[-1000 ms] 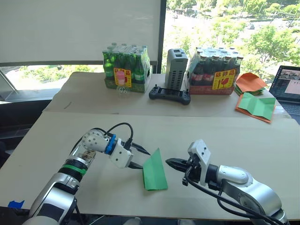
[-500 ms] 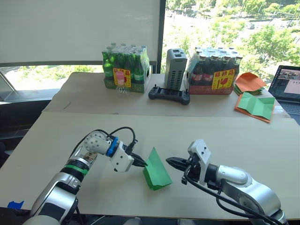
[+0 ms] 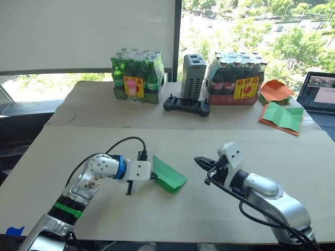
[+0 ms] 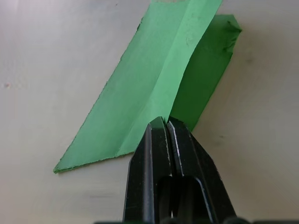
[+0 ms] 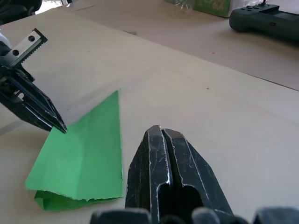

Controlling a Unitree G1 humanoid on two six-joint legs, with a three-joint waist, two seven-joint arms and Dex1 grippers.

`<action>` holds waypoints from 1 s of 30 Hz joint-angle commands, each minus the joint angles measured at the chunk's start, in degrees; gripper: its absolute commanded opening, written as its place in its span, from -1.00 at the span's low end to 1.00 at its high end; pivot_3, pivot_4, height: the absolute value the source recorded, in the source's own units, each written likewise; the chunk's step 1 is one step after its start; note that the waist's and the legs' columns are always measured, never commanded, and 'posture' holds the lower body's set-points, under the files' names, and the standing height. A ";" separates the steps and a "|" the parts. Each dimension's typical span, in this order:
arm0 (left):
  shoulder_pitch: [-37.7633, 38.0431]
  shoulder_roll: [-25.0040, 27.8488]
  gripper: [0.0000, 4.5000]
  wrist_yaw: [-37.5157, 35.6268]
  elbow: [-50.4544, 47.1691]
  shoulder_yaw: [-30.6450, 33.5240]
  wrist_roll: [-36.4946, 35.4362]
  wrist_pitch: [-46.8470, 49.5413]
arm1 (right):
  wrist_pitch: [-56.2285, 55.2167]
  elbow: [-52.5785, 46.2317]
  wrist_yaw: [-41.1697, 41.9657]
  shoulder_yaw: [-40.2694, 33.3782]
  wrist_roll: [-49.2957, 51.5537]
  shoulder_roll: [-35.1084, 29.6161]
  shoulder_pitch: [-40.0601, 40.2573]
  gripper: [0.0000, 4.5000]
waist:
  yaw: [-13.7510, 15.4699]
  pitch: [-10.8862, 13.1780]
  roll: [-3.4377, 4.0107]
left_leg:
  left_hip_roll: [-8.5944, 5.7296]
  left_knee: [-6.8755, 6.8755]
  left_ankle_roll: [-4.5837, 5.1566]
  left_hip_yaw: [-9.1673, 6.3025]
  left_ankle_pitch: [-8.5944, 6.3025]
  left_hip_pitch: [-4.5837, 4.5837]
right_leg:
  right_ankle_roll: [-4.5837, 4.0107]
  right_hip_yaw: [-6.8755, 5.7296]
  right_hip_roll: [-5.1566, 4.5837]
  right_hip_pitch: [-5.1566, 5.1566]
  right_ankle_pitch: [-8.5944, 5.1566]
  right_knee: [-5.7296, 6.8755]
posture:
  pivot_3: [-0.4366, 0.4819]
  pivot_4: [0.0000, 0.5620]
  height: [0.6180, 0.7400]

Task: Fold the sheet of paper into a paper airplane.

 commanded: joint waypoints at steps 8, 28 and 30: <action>3.74 2.05 -0.03 1.01 -9.68 7.14 -9.03 9.58 | -8.68 -7.09 10.63 8.36 -2.51 -5.08 1.13 0.16 | -0.16 0.01 0.01 | 0.03 -0.02 -0.03 0.01 0.01 -0.03 | -0.01 0.02 0.00 -0.07 -0.01 0.01 | -0.05 -0.47 -0.07; 13.69 1.13 -0.03 3.49 -15.21 18.93 -27.39 17.36 | -23.87 0.85 6.18 22.29 -27.86 -2.56 3.58 0.32 | 0.60 0.01 0.00 | 0.05 -0.05 -0.07 0.08 0.03 0.10 | -0.06 0.07 0.03 -0.02 -0.03 0.07 | -0.05 -0.47 -0.07; 15.18 1.62 -0.03 3.41 -16.11 19.32 -27.65 16.99 | -23.80 1.29 6.16 22.46 -28.54 -2.04 3.68 0.32 | 0.68 0.01 0.00 | 0.04 -0.05 -0.07 0.08 0.03 0.11 | -0.07 0.07 0.03 -0.02 -0.03 0.07 | -0.05 -0.47 -0.07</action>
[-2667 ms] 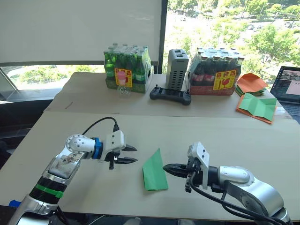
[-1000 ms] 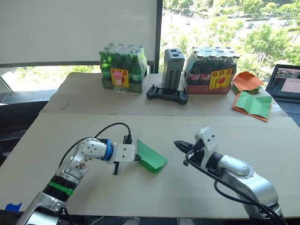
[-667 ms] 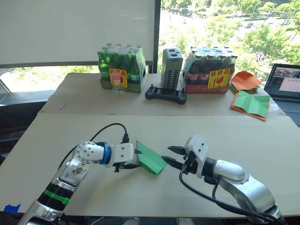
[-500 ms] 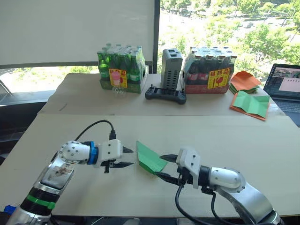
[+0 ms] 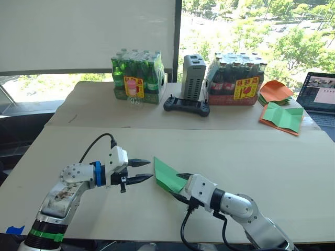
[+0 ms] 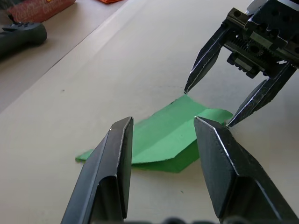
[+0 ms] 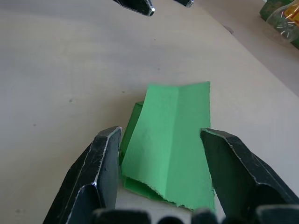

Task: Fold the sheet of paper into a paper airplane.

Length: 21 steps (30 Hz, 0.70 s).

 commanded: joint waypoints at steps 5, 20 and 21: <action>5.14 2.54 -0.03 -0.88 -4.64 2.83 -2.29 -1.43 | -1.97 0.81 -0.99 1.25 -5.77 0.94 0.12 0.32 | 0.33 0.00 0.01 | -0.02 0.00 0.00 0.01 0.00 0.00 | 0.00 0.00 0.00 -0.01 0.00 0.00 | -0.05 -0.47 -0.07; 5.36 2.86 -0.03 -0.17 -4.97 2.67 -2.24 -1.15 | -1.93 0.50 -1.98 -0.84 -8.56 2.92 1.08 -0.68 | 0.50 0.00 0.01 | -0.01 0.00 0.00 0.03 0.00 0.00 | -0.01 0.01 0.01 -0.02 -0.01 0.01 | -0.05 -0.47 -0.07; 5.31 2.79 -0.03 -0.09 -5.04 2.51 -2.16 -1.15 | -1.94 0.51 -1.97 -0.95 -8.70 2.89 1.12 -0.83 | 0.49 0.00 0.01 | -0.01 0.00 0.00 0.03 0.00 0.00 | -0.01 0.01 0.01 -0.02 -0.01 0.01 | -0.05 -0.47 -0.07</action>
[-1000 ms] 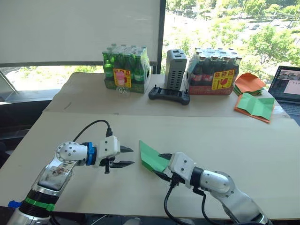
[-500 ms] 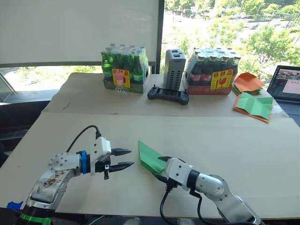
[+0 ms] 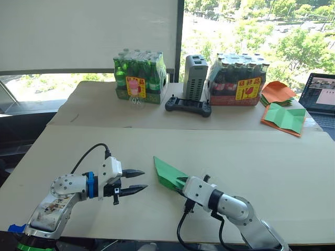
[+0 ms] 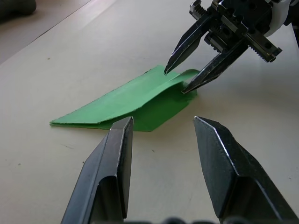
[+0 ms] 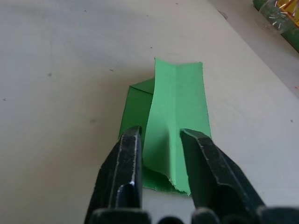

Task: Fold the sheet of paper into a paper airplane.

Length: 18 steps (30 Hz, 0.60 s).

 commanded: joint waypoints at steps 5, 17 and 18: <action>-1.24 0.05 -0.03 0.43 -1.39 0.34 -0.62 -1.20 | -1.65 -1.24 -0.11 -1.44 -0.32 0.58 -0.11 -0.99 | -0.02 0.00 0.00 | 0.00 0.00 0.00 0.00 0.00 0.00 | 0.00 0.00 0.00 0.00 0.00 0.00 | -0.05 -0.47 -0.07; -3.05 -0.11 -0.03 -0.05 -1.10 -0.15 -2.36 1.24 | -27.89 15.86 18.50 -3.23 8.50 -9.00 -10.52 -0.99 | -0.24 0.01 -0.02 | 0.01 0.01 0.00 0.04 0.00 0.01 | 0.00 -0.01 0.00 0.03 0.00 -0.02 | -0.05 -0.47 -0.07; -3.08 0.00 -0.03 -0.16 -1.04 -0.19 -2.51 1.36 | -29.28 17.24 19.26 -3.34 8.93 -9.13 -11.28 -0.99 | -0.25 0.01 -0.02 | 0.03 0.01 0.00 0.04 0.00 0.01 | 0.00 -0.01 0.01 0.03 0.00 -0.02 | -0.05 -0.47 -0.07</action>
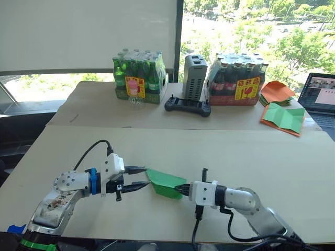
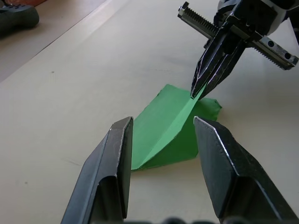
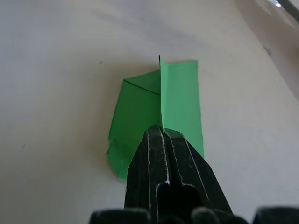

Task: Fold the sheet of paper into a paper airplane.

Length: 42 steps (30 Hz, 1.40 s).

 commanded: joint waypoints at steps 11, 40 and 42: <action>1.38 2.93 -0.03 -1.44 -1.78 0.78 -2.75 3.00 | -12.62 7.57 11.56 -2.45 6.25 -0.98 -5.55 -0.99 | 0.10 0.00 0.00 | 0.01 -0.01 0.01 -0.01 -0.01 -0.04 | -0.02 0.00 0.00 -0.03 -0.01 -0.01 | -0.05 -0.47 -0.07; -12.82 -1.91 -1.00 -7.96 16.83 -10.51 6.18 -6.69 | -3.24 -2.43 8.02 -3.91 5.04 0.35 -0.98 0.02 | 0.22 0.00 0.00 | -0.01 0.01 0.01 -0.02 -0.01 -0.08 | -0.02 -0.01 -0.02 -0.03 -0.01 0.00 | -0.05 -0.47 -0.07; -14.00 -2.48 -1.00 -9.04 19.96 -12.28 8.37 -9.34 | -1.46 -4.81 7.44 -3.74 4.96 0.74 -0.15 0.02 | 0.22 0.00 0.00 | 0.00 0.01 0.01 -0.02 -0.01 -0.08 | -0.02 -0.01 -0.02 -0.04 -0.01 0.00 | -0.05 -0.47 -0.07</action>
